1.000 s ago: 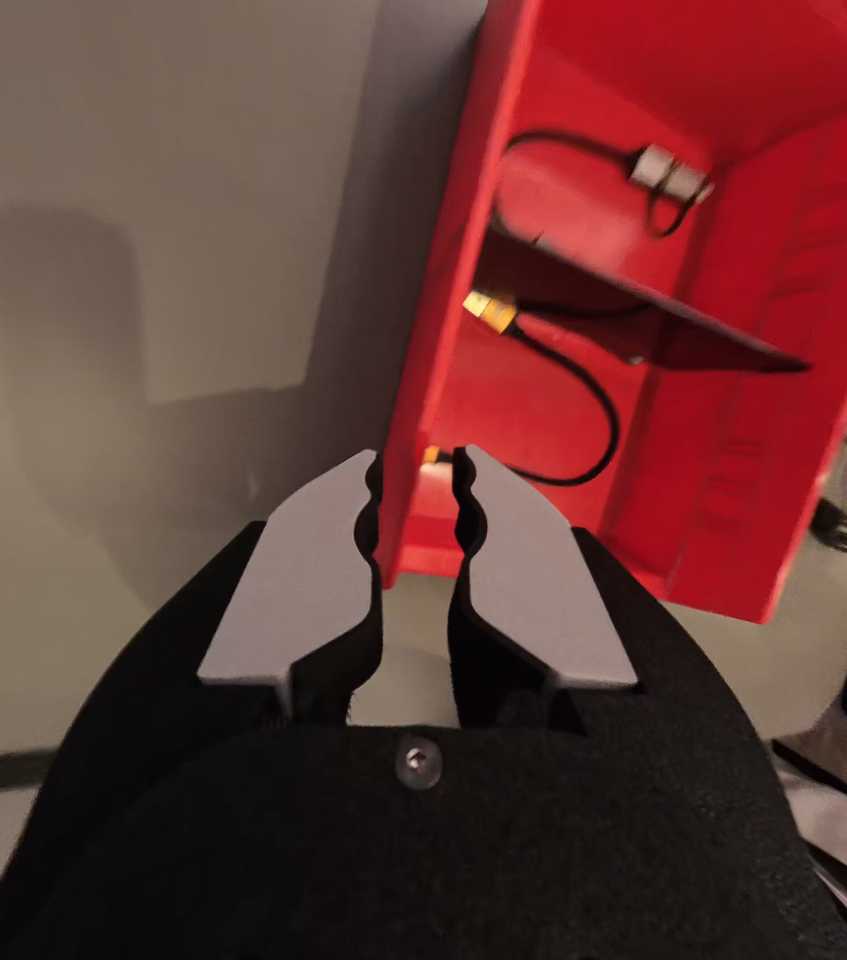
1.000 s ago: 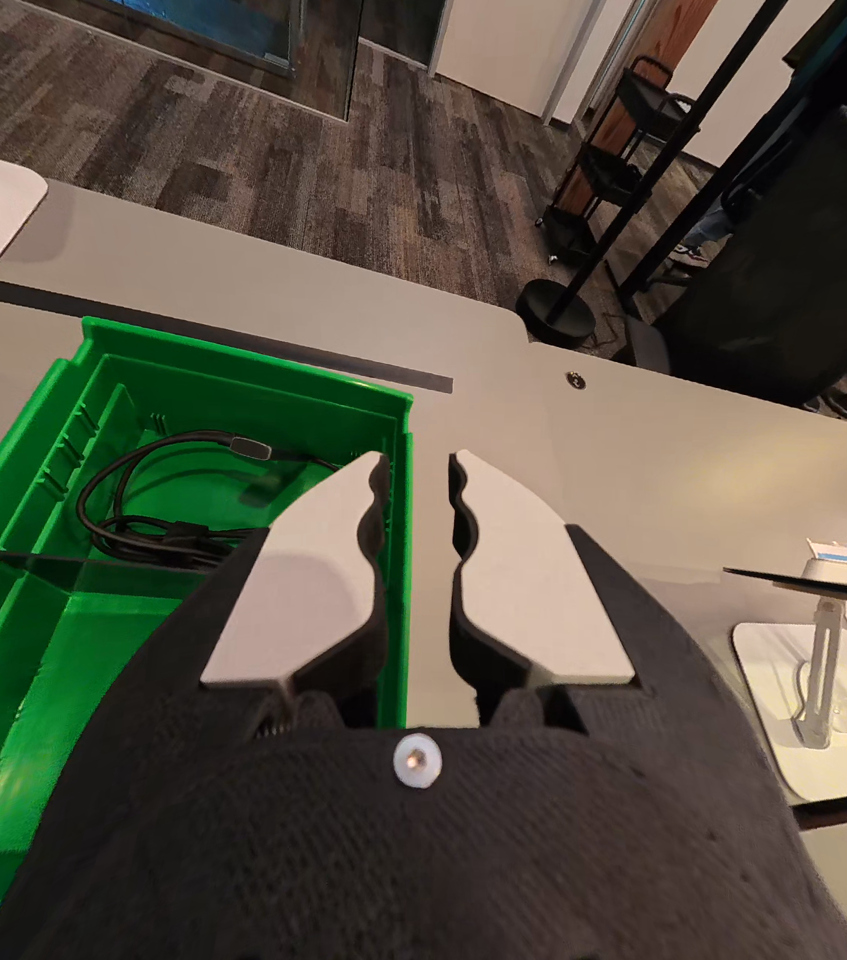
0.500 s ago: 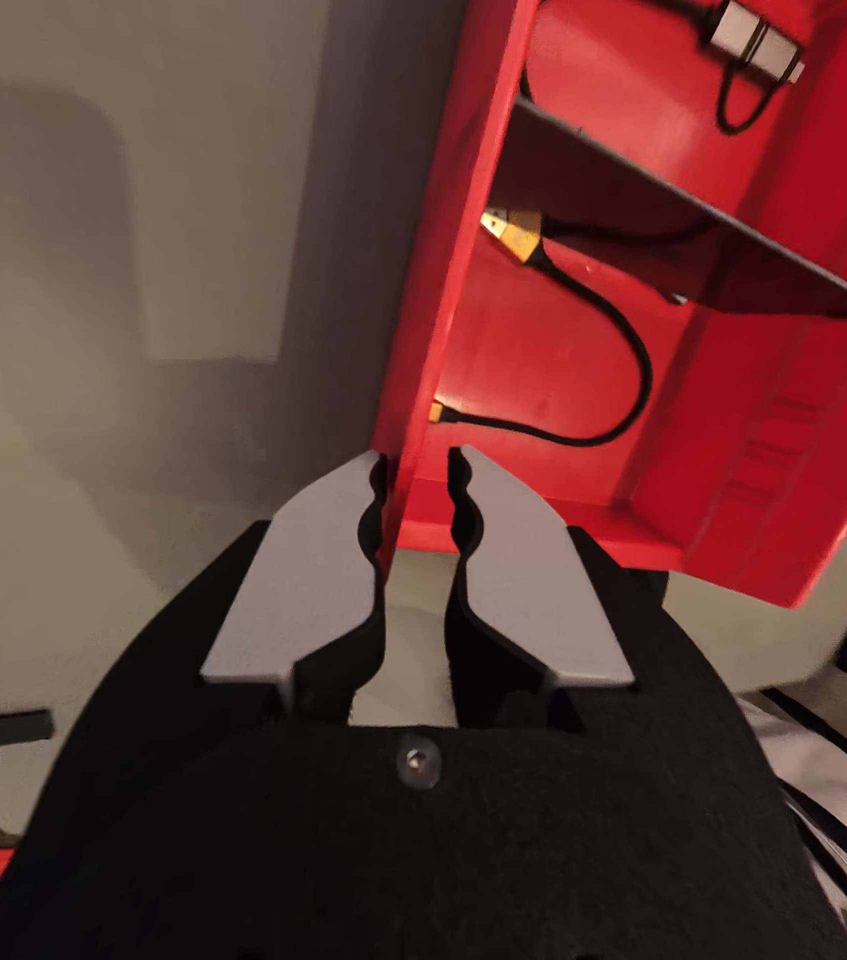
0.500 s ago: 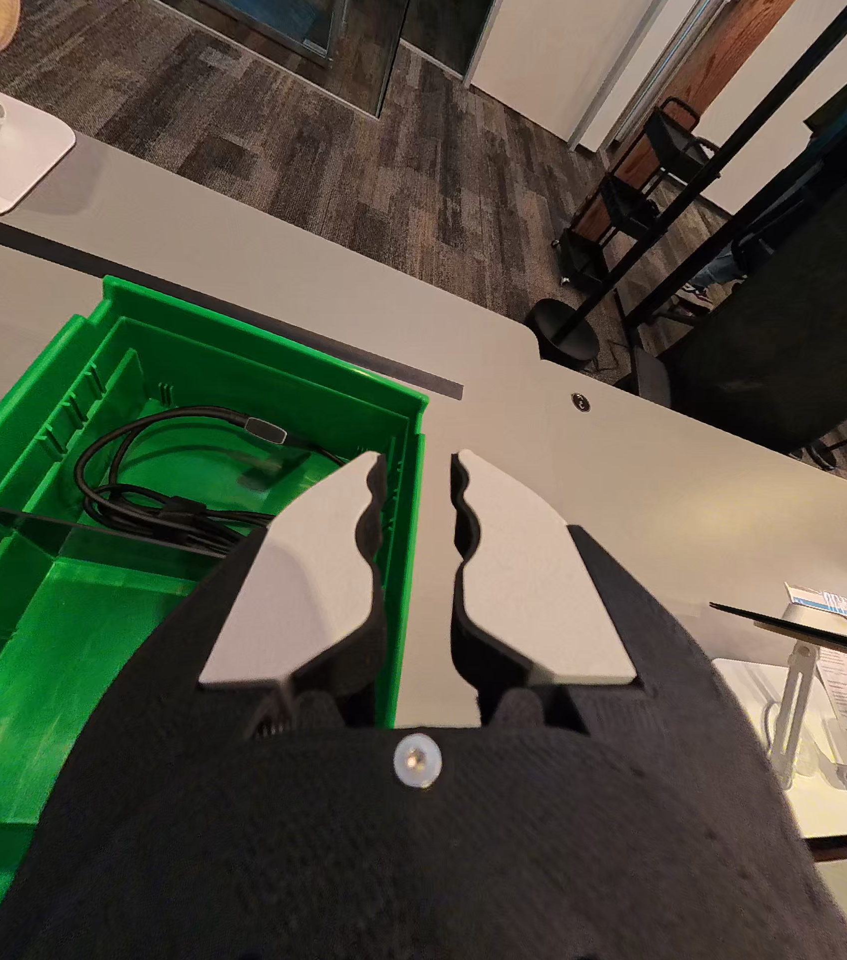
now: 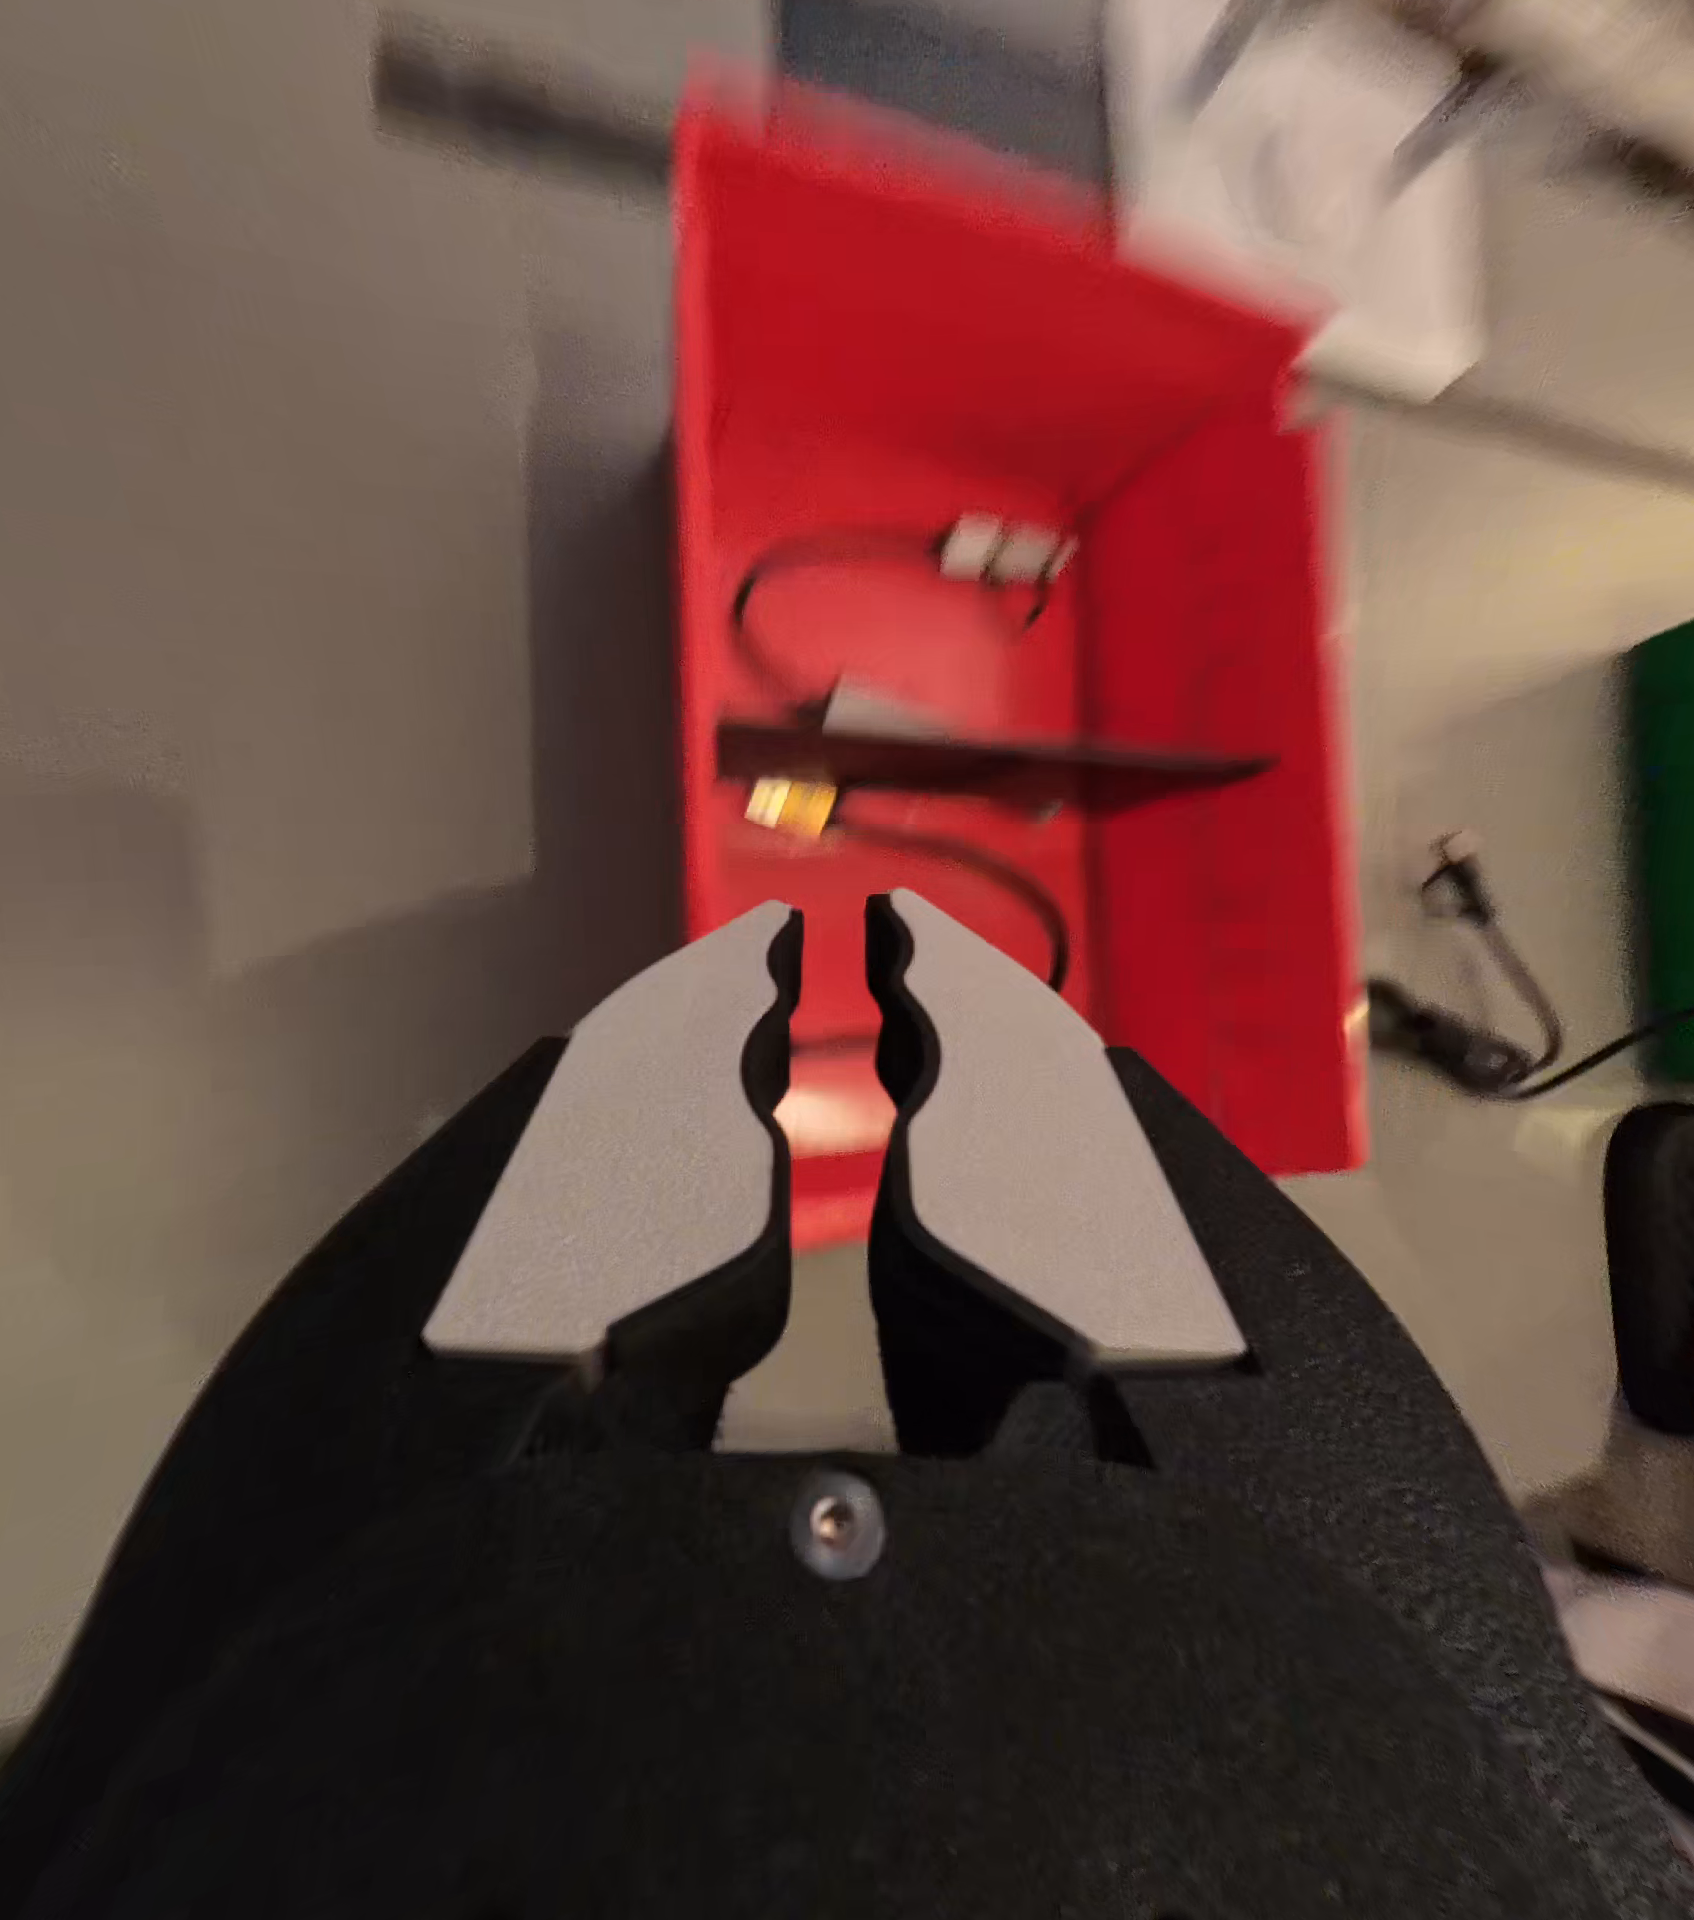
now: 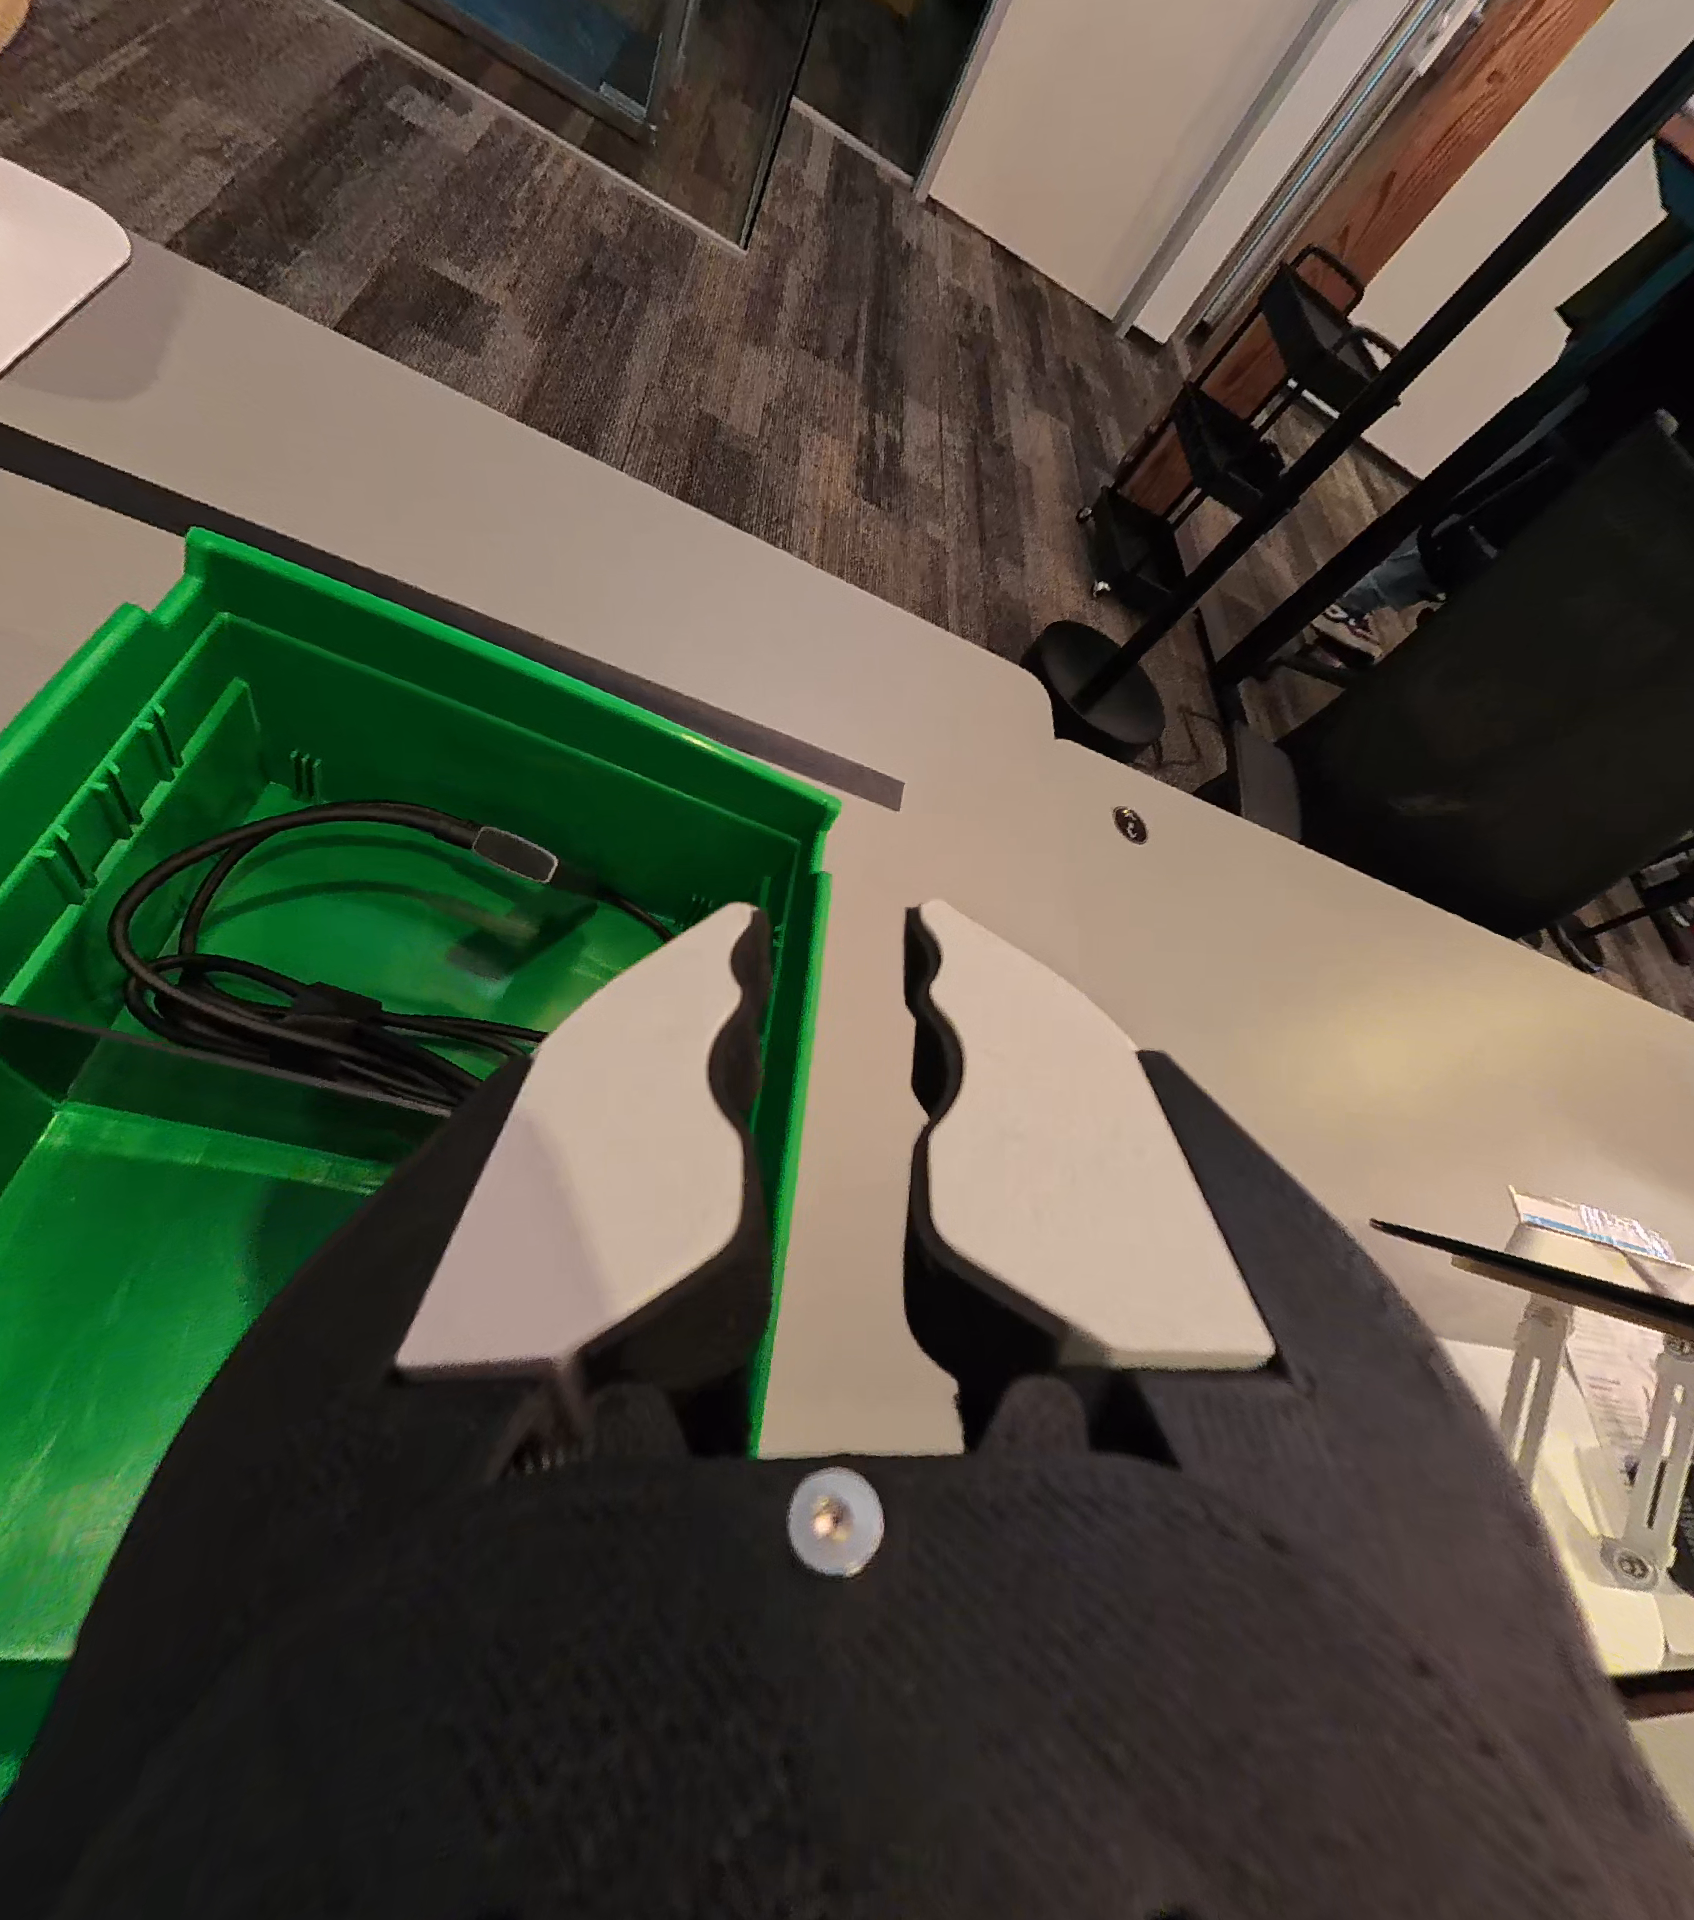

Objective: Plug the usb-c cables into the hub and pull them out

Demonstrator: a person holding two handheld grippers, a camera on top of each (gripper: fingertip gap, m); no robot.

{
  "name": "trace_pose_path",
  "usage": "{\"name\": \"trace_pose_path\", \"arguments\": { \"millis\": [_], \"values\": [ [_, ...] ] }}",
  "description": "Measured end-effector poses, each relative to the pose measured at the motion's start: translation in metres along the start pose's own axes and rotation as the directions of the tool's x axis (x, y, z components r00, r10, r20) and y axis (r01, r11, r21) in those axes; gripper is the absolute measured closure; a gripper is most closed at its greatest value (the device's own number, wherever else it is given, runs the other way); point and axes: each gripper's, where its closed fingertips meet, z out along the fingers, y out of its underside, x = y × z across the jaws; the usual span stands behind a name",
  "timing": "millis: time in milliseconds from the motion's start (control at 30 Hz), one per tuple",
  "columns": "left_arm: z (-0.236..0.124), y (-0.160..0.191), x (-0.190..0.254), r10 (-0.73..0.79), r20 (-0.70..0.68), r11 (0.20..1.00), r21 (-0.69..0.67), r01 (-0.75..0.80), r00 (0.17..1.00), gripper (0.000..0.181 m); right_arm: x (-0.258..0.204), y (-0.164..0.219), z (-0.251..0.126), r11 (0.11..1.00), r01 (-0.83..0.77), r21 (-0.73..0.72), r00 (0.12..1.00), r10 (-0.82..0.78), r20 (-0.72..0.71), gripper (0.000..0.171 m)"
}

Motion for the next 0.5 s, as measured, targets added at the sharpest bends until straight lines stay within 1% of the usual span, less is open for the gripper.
{"name": "trace_pose_path", "arguments": {
  "millis": [33, 67, 100, 133, 167, 200, 233, 267, 300, 367, 433, 467, 500],
  "values": [
    [-0.011, -0.022, 0.017, 0.066, -0.036, 0.991, 0.122, -0.061, 0.997, 0.169, 0.001, -0.001, -0.001, 1.000, 0.000, 0.009, 1.000, 0.000, -0.003, 0.145],
    [-0.020, -0.042, 0.037, 0.157, -0.070, 0.963, 0.232, -0.137, 0.985, 0.169, 0.001, -0.002, -0.001, 1.000, 0.000, 0.016, 1.000, 0.001, -0.005, 0.145],
    [-0.026, -0.058, 0.056, 0.270, -0.086, 0.917, 0.326, -0.229, 0.959, 0.168, 0.001, -0.003, -0.001, 1.000, 0.001, 0.021, 1.000, -0.001, -0.004, 0.145],
    [-0.027, -0.071, 0.071, 0.377, -0.066, 0.858, 0.401, -0.321, 0.924, 0.168, 0.001, -0.003, 0.000, 1.000, 0.006, 0.022, 1.000, -0.006, -0.001, 0.145],
    [-0.022, -0.080, 0.085, 0.487, -0.035, 0.783, 0.461, -0.418, 0.873, 0.166, 0.000, -0.003, 0.001, 1.000, 0.013, 0.020, 1.000, -0.013, 0.000, 0.143],
    [-0.013, -0.084, 0.100, 0.605, -0.016, 0.694, 0.499, -0.518, 0.796, 0.169, 0.000, -0.002, 0.003, 1.000, 0.024, 0.016, 1.000, -0.024, -0.003, 0.141],
    [0.000, -0.084, 0.114, 0.714, -0.019, 0.609, 0.508, -0.609, 0.700, 0.174, -0.001, -0.002, 0.004, 0.999, 0.037, 0.011, 0.999, -0.037, -0.003, 0.141],
    [0.018, -0.082, 0.124, 0.794, -0.027, 0.539, 0.494, -0.682, 0.608, 0.173, -0.003, -0.001, 0.006, 0.999, 0.049, 0.007, 0.999, -0.049, -0.001, 0.141],
    [0.038, -0.079, 0.127, 0.846, -0.041, 0.490, 0.456, -0.743, 0.532, 0.173, -0.004, -0.002, 0.008, 0.998, 0.059, 0.005, 0.998, -0.059, -0.002, 0.140],
    [0.081, -0.069, 0.123, 0.904, -0.119, 0.426, 0.319, -0.847, 0.410, 0.173, -0.007, -0.002, 0.011, 0.997, 0.078, -0.003, 0.997, -0.078, 0.000, 0.140],
    [0.116, -0.058, 0.108, 0.911, -0.218, 0.383, 0.140, -0.913, 0.349, 0.170, -0.010, -0.002, 0.014, 0.995, 0.097, -0.010, 0.995, -0.097, 0.001, 0.139],
    [0.130, -0.053, 0.099, 0.906, -0.264, 0.358, 0.057, -0.932, 0.332, 0.168, -0.011, -0.003, 0.014, 0.994, 0.108, -0.013, 0.994, -0.108, 0.000, 0.139],
    [0.142, -0.052, 0.089, 0.908, -0.279, 0.319, -0.020, -0.948, 0.312, 0.166, -0.012, -0.004, 0.015, 0.993, 0.120, -0.015, 0.993, -0.120, -0.002, 0.139]
  ]
}}
